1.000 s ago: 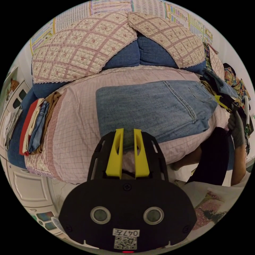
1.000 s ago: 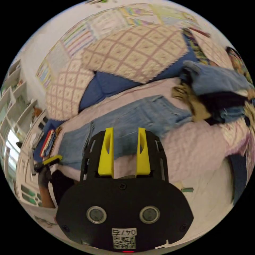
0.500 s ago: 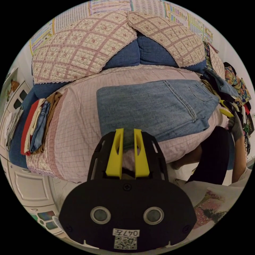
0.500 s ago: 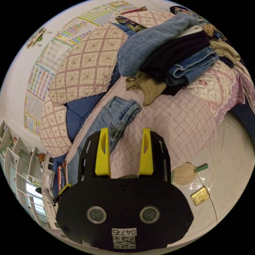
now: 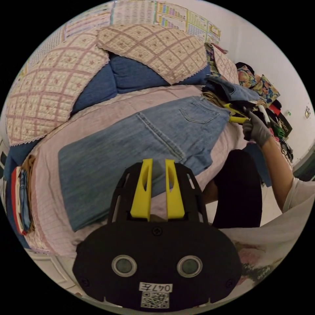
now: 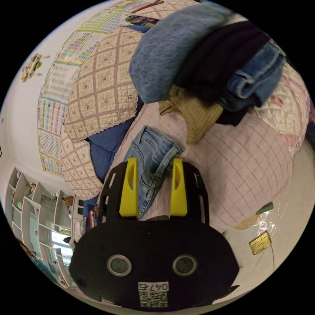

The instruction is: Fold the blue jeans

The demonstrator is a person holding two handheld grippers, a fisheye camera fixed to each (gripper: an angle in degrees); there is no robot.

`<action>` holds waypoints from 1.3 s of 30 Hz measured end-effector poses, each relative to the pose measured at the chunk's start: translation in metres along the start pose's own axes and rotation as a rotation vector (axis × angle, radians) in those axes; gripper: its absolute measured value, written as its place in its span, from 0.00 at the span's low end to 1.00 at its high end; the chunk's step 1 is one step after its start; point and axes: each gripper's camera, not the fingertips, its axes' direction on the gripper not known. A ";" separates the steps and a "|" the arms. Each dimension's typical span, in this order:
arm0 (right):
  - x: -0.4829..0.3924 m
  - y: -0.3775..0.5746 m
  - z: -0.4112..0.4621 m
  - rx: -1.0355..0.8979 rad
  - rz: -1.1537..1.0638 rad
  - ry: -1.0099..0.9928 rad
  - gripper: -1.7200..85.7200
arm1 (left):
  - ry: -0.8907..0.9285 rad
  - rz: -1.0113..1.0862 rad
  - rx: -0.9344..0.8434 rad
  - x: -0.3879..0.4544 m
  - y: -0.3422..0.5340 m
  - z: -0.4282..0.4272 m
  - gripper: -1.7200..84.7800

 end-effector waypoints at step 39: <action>-0.398 0.504 0.233 -0.293 -1.573 -0.180 0.04 | 0.427 -0.780 0.421 -0.331 0.368 0.085 0.16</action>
